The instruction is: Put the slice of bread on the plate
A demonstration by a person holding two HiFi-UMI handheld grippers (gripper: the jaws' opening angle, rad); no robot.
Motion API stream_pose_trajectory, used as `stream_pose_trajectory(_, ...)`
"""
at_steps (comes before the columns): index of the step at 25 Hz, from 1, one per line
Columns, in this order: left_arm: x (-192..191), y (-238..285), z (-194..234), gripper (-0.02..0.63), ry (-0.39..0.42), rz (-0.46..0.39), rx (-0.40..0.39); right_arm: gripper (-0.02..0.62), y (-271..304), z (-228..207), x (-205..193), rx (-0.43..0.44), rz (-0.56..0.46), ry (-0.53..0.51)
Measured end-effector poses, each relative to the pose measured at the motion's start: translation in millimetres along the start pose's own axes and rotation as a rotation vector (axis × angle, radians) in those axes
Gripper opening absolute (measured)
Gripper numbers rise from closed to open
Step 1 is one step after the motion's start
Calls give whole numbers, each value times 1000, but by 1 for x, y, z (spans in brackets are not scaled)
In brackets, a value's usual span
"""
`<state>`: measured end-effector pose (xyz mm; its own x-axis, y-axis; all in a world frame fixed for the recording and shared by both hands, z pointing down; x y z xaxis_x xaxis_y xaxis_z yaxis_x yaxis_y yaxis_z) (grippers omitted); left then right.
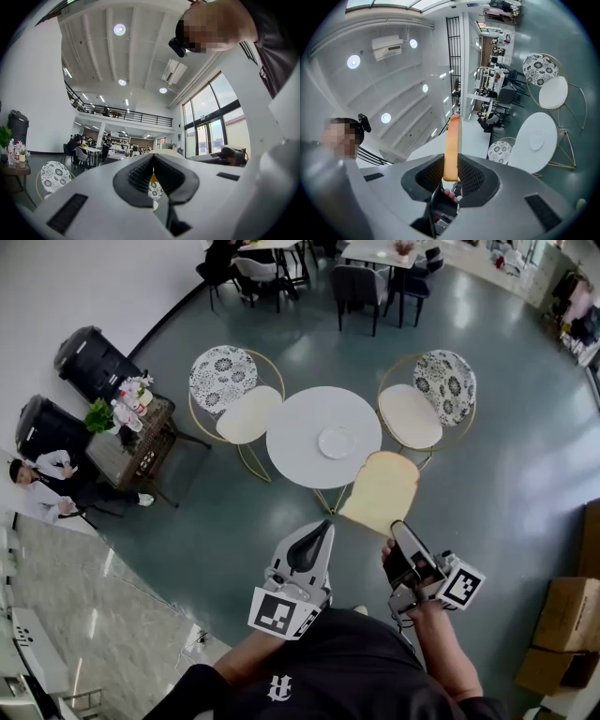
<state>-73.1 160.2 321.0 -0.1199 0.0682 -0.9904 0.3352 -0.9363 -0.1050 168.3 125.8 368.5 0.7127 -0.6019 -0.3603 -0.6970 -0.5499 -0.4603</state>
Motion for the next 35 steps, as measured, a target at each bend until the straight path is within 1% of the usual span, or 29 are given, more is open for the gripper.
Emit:
stream_pose_trajectory(7, 3, 53, 68, 6, -20, 12, -51, 91, 61, -36, 3, -32, -50, -10)
stream_pose_trajectory(9, 2, 66, 87, 6, -14, 7, -62, 91, 77, -47, 2, -35, -63, -11)
stream_pose_trajectory(11, 1, 78, 102, 6, -9, 7, -72, 91, 90, -57, 2, -38, -76, -9)
stream_pose_trajectory(14, -4, 95, 118, 6, -24, 24, -75, 91, 104, -73, 4, -47, -93, 4)
stream_pose_trajectory(20, -19, 127, 136, 6, -37, 48, -77, 91, 120, -109, 14, -71, -107, 29)
stream_pose_trajectory(26, -40, 164, 142, 6, -56, 75, -61, 91, 129, -160, 29, -97, -88, 62)
stream_pose_trajectory(31, -67, 195, 149, 6, -56, 108, -39, 91, 131, -217, 39, -111, -84, 104)
stream_pose_trajectory(35, -93, 214, 156, 6, -42, 143, -38, 91, 124, -272, 35, -154, -92, 151)
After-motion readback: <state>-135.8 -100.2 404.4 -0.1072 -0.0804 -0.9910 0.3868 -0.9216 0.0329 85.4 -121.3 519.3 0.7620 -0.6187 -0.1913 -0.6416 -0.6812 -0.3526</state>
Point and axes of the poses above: the fingertips, and each gripper's own axes: y forward along the fingers, z to its left, x out of its top, the point moved 10 cm from there along -y, backward along the fingers, and after that the axes turned 12 degrees about x, right-handed, at the moved point
